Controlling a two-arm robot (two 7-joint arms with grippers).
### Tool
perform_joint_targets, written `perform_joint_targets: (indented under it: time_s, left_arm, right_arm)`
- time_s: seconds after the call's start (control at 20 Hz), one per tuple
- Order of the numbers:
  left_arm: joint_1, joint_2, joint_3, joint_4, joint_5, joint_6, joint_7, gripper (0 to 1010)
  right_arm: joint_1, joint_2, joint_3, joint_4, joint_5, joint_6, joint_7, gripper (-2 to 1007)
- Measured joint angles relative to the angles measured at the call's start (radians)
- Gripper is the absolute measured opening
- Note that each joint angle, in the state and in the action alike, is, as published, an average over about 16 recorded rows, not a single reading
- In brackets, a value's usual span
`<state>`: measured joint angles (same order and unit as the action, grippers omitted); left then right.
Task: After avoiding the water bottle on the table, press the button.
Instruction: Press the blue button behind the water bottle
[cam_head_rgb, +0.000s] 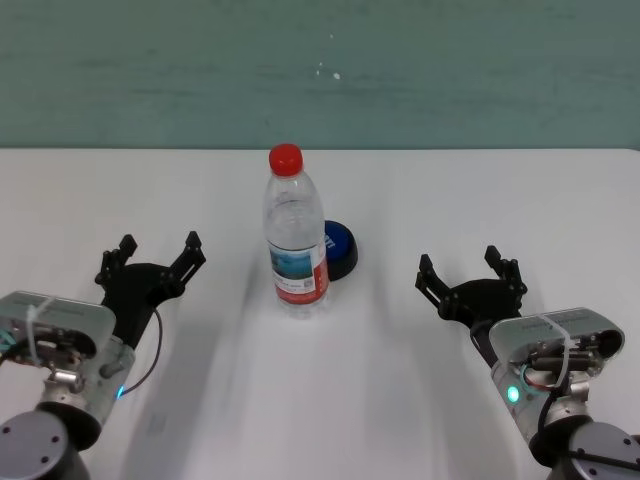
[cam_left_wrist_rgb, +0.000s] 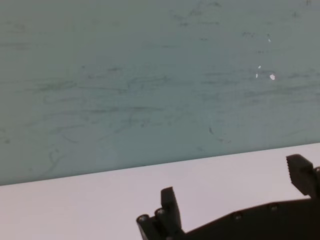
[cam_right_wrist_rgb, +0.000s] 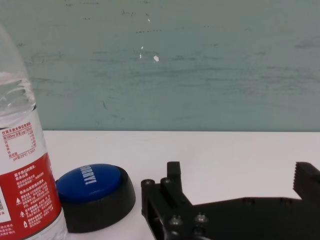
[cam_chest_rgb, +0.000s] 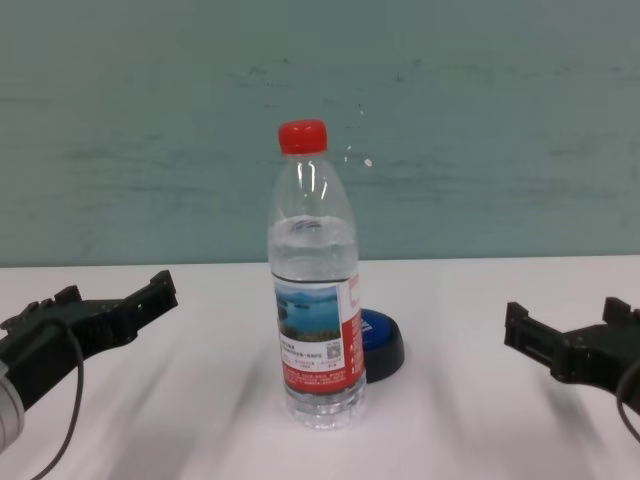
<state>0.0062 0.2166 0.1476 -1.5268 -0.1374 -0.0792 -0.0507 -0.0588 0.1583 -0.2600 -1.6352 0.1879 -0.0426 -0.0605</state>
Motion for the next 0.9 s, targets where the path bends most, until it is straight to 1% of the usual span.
perform_joint_targets:
  time_s: [0.9]
  left_arm:
    - [0.0,0.0,0.0,0.0,0.0,0.0,0.0,1010]
  right_arm:
    - [0.0,0.0,0.0,0.0,0.0,0.0,0.0,1004]
